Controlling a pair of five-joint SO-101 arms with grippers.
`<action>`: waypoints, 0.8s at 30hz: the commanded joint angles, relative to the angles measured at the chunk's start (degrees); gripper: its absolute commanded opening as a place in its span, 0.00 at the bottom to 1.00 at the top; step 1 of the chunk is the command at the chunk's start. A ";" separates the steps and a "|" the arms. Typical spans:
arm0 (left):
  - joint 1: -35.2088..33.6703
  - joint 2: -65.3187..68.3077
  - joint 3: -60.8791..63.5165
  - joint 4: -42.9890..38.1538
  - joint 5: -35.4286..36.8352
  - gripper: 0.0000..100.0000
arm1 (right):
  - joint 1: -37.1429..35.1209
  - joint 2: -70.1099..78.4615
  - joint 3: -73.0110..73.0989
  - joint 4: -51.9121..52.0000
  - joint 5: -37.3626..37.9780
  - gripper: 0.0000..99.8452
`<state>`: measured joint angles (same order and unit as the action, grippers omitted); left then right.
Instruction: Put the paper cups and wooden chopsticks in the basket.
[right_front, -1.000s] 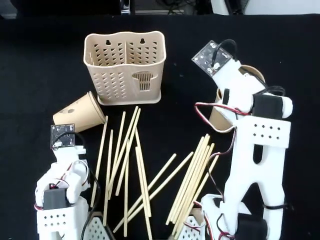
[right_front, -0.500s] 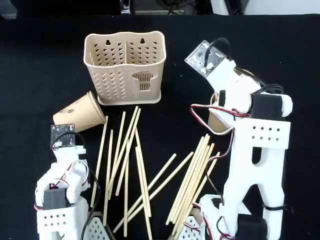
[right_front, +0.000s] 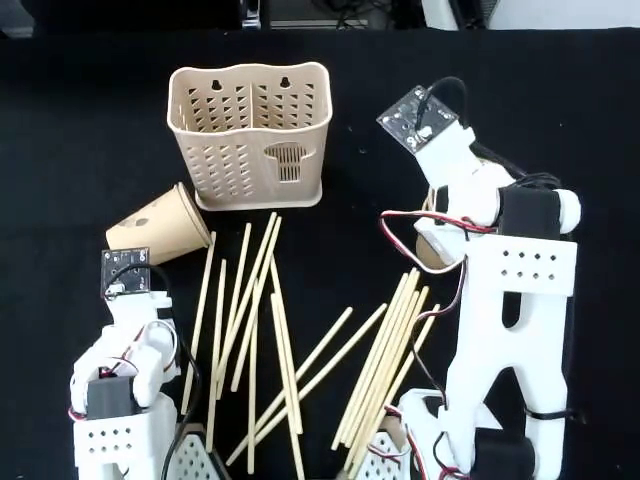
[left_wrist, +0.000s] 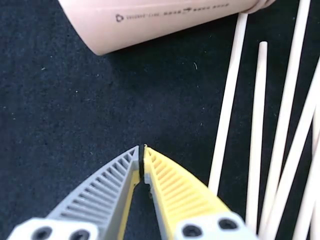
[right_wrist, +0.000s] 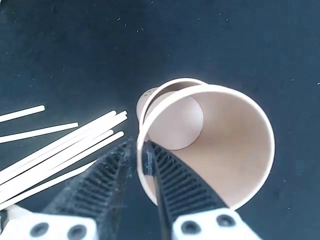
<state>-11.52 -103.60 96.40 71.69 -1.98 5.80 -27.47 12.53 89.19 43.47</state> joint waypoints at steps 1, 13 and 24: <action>0.48 -0.44 0.92 0.88 -0.44 0.03 | -0.79 0.13 1.10 -3.08 -0.79 0.01; 0.57 -0.44 0.92 0.88 -0.35 0.03 | -2.64 -0.84 -6.11 -4.48 -6.15 0.24; 1.54 -0.53 0.75 -5.54 -0.62 0.04 | -2.64 -0.92 -19.47 5.19 -14.59 0.22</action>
<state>-10.55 -103.60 96.40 70.46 -1.98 3.69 -27.56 -2.95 91.30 30.20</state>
